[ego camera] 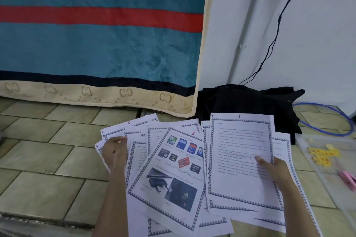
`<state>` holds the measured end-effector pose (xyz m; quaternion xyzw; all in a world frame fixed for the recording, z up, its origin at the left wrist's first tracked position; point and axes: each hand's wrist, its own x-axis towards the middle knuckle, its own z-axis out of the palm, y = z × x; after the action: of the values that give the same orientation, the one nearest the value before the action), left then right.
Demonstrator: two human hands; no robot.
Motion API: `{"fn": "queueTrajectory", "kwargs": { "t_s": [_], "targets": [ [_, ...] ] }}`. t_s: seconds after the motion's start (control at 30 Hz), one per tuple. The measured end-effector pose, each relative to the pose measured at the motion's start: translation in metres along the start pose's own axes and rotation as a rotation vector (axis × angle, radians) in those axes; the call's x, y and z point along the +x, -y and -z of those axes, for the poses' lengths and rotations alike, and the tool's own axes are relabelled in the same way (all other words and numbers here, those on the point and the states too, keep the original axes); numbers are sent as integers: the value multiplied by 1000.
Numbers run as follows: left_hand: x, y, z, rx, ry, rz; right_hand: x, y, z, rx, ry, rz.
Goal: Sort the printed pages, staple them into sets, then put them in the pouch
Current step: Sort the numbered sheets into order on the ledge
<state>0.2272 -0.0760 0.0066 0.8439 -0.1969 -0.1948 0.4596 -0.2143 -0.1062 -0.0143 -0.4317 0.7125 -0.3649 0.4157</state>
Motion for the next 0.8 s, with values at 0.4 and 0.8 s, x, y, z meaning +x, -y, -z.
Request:
{"fn": "queueTrajectory", "kwargs": {
  "t_s": [0.4, 0.8],
  "targets": [
    [-33, -126, 64, 64, -413, -521, -3, -2, -4, 79, -33, 7],
    [-72, -197, 93, 124, 28, -785, -3, -3, -3, 150, -42, 71]
  ]
}}
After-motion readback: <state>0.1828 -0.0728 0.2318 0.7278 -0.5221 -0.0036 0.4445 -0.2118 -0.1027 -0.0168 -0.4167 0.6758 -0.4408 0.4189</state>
